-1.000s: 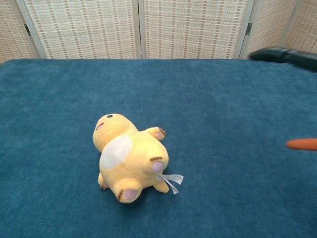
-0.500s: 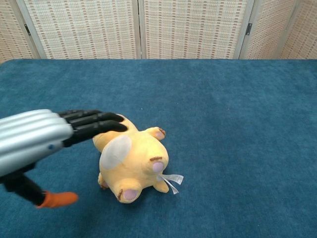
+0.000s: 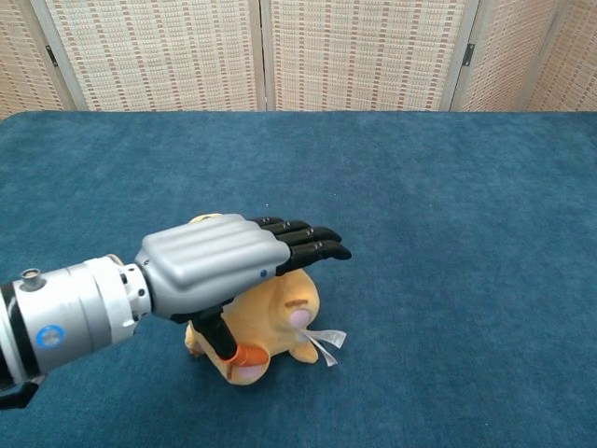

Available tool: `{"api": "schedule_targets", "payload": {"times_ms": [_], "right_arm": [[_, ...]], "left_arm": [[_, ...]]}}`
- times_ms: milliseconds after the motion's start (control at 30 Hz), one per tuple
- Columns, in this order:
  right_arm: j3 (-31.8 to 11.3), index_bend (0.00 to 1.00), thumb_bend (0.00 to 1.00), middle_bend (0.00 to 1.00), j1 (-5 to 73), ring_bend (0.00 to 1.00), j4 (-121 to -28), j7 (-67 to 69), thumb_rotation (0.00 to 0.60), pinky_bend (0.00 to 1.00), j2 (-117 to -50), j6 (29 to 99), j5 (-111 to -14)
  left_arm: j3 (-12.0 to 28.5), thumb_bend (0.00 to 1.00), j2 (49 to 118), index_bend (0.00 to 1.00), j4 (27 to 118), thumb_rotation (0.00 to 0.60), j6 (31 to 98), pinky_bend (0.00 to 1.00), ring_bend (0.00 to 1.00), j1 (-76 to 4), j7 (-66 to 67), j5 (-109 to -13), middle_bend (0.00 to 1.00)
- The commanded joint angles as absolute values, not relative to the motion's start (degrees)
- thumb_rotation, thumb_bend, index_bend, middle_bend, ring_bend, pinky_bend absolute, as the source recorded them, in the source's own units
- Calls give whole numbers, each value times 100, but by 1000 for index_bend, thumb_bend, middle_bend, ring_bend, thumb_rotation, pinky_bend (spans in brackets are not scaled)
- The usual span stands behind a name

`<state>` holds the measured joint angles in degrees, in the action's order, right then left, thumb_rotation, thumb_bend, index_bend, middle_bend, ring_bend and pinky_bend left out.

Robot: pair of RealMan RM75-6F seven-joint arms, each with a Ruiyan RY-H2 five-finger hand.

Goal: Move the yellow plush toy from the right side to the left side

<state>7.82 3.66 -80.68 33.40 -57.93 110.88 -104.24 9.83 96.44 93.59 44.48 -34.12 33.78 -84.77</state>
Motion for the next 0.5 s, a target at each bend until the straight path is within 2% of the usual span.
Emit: {"api": "schedule_targets", "payload": {"times_ms": [33,100,167,200,267,500], "right_arm": [[763,0,49,0,321,0,-8040,3300,600,0,-5810,11120,-10501],[754,0,49,0,305,0,-8036,3278,600,0,-5820,11123,-10549],[742,0,49,0,300,0,-8042,3259,600,0,-5827,11097,-10588],[736,0,49,0,298,0,-8047,3249,600,0,-5829,11081,-10597],[719,0,49,0,290,0,-8060,3212,600,0,-5837,11050,-10614],[689,0,49,0,247,0,-8115,2966,600,0,-5885,10980,-10728]], "left_arm": [[991,283,9705,209,9140,600,4531,384,133,-3510,3280,-8256,166],[943,367,9754,361,9065,600,4915,613,335,-3422,3133,-8438,377],[827,484,9961,599,8788,600,5796,883,608,-3250,2788,-9073,651],[734,525,10013,683,8642,600,6131,963,697,-3187,2600,-9346,739],[512,563,9962,743,8479,600,6601,1000,755,-3064,2317,-9715,803],[-14,581,9005,748,8900,600,7705,1000,762,-2547,2255,-10324,810]]}}
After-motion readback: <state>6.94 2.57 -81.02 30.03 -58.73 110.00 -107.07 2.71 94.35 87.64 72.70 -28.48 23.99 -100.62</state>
